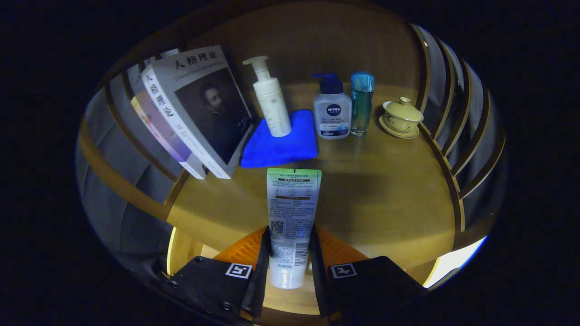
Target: Pull open the drawer, take out the items inside it, and place them on the countertop above the cabinet.
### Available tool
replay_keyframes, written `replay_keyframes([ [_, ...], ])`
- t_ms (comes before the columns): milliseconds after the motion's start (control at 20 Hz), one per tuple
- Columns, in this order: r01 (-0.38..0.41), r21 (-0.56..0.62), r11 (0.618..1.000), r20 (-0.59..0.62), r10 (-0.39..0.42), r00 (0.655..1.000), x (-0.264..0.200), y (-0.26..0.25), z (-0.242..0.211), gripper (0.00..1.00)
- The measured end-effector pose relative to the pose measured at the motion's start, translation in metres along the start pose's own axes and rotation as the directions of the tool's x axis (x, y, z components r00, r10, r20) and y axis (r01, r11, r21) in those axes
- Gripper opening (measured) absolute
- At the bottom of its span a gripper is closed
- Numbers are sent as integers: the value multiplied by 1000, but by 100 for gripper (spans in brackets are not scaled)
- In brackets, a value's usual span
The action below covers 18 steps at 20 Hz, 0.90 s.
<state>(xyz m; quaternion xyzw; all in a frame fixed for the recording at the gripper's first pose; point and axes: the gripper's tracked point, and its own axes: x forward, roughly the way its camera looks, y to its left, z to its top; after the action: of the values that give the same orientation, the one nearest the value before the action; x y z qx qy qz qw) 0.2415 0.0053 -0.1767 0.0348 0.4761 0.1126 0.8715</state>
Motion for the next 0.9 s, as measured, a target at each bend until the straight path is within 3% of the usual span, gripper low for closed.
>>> replay_keyframes([
  [550, 38, 106, 994, -41, -34, 999, 34, -11, 12, 49],
  [900, 14, 125, 992, -16, -12, 1000, 26, -6, 17, 57],
])
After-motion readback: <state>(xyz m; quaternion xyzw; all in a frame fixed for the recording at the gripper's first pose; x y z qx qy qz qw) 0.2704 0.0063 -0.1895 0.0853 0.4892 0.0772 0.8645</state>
